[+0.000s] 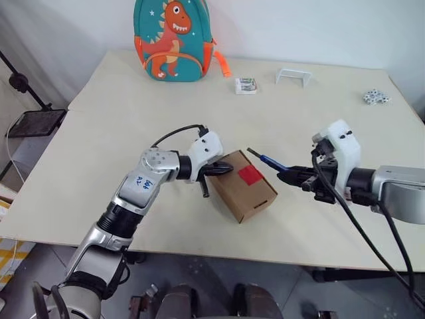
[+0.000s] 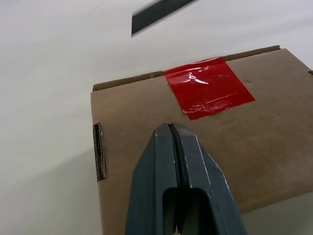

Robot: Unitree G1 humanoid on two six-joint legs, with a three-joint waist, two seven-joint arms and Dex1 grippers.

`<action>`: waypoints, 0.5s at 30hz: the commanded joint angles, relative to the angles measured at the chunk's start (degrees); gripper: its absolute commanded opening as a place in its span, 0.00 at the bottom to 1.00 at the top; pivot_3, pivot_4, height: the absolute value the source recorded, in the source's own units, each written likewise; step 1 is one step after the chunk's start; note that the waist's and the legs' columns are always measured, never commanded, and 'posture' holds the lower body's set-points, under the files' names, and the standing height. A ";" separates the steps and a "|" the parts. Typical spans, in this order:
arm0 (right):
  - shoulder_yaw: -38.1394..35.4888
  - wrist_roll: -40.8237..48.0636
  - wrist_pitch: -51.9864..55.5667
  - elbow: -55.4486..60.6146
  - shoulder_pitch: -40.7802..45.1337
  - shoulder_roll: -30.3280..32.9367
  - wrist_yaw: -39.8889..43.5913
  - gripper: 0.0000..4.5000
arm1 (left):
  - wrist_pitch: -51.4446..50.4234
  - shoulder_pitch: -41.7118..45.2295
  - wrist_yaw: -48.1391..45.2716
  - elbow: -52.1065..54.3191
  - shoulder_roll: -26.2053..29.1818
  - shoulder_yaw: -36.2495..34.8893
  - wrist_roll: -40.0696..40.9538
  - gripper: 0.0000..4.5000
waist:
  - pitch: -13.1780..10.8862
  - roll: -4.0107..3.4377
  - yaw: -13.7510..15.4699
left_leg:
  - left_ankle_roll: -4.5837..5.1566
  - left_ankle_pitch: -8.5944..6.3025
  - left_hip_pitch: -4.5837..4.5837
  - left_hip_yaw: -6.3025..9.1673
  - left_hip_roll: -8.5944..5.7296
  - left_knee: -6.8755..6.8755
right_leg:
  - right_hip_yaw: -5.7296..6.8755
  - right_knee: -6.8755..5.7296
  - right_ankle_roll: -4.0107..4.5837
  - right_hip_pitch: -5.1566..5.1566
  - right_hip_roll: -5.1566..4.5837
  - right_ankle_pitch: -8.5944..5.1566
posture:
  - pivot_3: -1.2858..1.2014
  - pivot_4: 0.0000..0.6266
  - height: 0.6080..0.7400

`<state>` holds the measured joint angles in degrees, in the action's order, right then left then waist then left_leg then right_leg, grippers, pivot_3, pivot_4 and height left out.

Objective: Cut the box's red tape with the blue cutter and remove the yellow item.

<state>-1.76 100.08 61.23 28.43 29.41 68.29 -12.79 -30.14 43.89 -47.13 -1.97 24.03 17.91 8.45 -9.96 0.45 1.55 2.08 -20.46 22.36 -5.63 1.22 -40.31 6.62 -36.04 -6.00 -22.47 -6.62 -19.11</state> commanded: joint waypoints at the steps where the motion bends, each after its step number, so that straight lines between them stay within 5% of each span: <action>1: 2.77 -3.67 0.75 -1.71 3.24 -2.27 -3.00 0.02 | -2.09 -0.03 -0.48 1.00 -0.51 1.42 -1.01 0.00 | 0.00 0.00 -0.09 | 0.00 0.00 -0.01 0.00 0.00 0.00 | 0.00 0.00 0.00 0.01 0.00 0.00 | 0.52 0.24 1.00; 15: 4.51 -9.12 5.35 -3.07 5.72 -8.22 -2.21 0.02 | -3.70 -1.83 -0.36 3.03 -0.50 0.88 -1.27 0.00 | 0.01 -0.01 -0.08 | 0.03 0.01 0.01 0.05 -0.02 0.00 | 0.03 -0.01 0.00 0.02 -0.03 0.00 | 0.52 0.24 1.00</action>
<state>4.07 91.25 66.41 24.35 34.70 60.11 -15.69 -33.13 43.53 -47.04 -0.05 23.34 17.89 7.66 -9.95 0.44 1.48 2.11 -20.44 22.37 -5.57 1.20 -40.31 6.65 -36.05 -6.01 -22.45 -6.64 -19.11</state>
